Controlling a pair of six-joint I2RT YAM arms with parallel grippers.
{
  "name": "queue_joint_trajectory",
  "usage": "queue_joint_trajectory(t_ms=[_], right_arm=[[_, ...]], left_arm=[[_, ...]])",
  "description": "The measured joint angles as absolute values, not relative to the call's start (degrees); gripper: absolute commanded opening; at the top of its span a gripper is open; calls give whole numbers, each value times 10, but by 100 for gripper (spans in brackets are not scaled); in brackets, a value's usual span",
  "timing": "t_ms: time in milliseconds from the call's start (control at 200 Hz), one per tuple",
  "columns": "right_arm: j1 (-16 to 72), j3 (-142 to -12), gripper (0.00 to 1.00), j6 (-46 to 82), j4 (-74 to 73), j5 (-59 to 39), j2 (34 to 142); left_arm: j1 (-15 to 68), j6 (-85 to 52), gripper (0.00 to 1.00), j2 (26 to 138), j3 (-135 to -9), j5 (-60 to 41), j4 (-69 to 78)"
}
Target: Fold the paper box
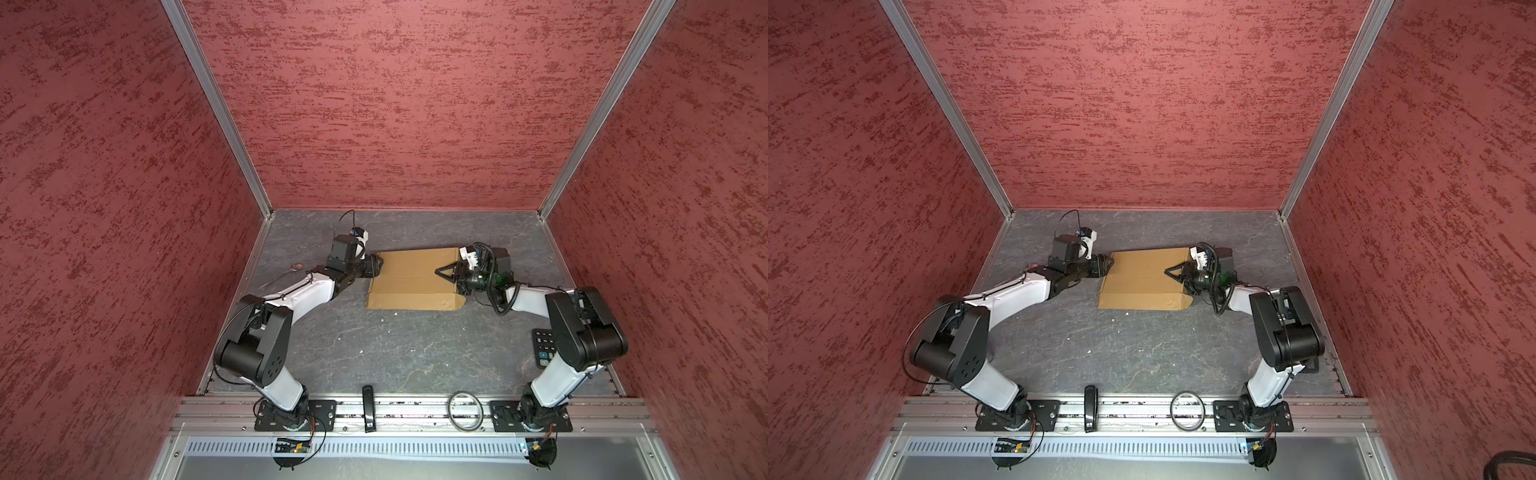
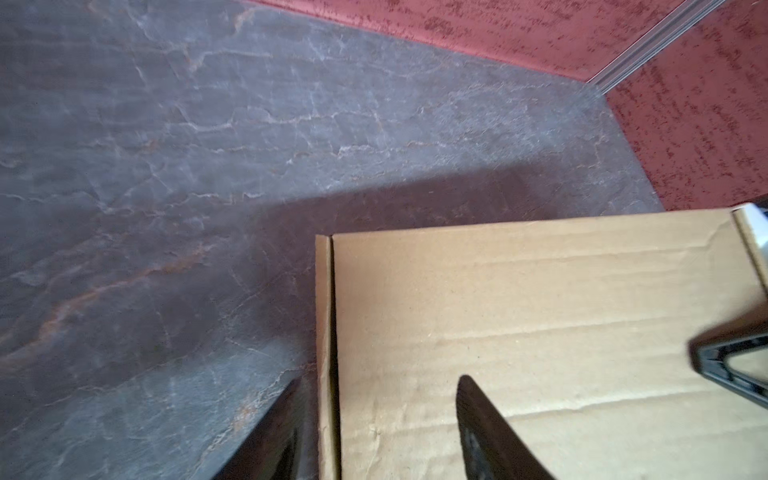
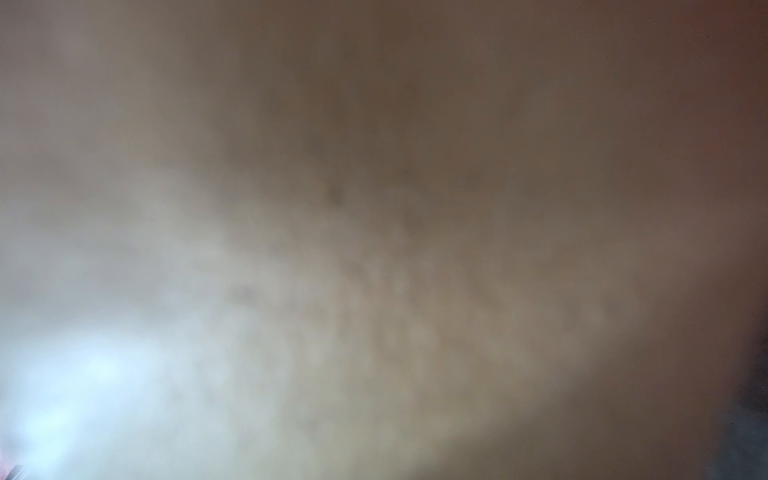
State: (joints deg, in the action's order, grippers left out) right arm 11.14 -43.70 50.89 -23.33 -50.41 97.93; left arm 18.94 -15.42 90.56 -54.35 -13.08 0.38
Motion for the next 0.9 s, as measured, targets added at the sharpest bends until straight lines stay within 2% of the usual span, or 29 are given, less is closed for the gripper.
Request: queue_joint_trajectory(t_ms=[175,296,386,551,897], right_arm=[[111,-437,51,494,-232,-504,973],[111,-438,51,477,-219,-504,962],[111,-446,51,465,-199,-504,953],[106,-480,51,440,-147,-504,931],[69,-545,50,431,-111,-569,889]], left_arm=[[124,-199,69,856,-543,-211,13],[53,-262,83,843,-539,-299,62],[8,-298,88,843,-535,-340,91],[-16,-330,100,843,-533,-397,114],[-4,-380,100,906,-493,-525,237]])
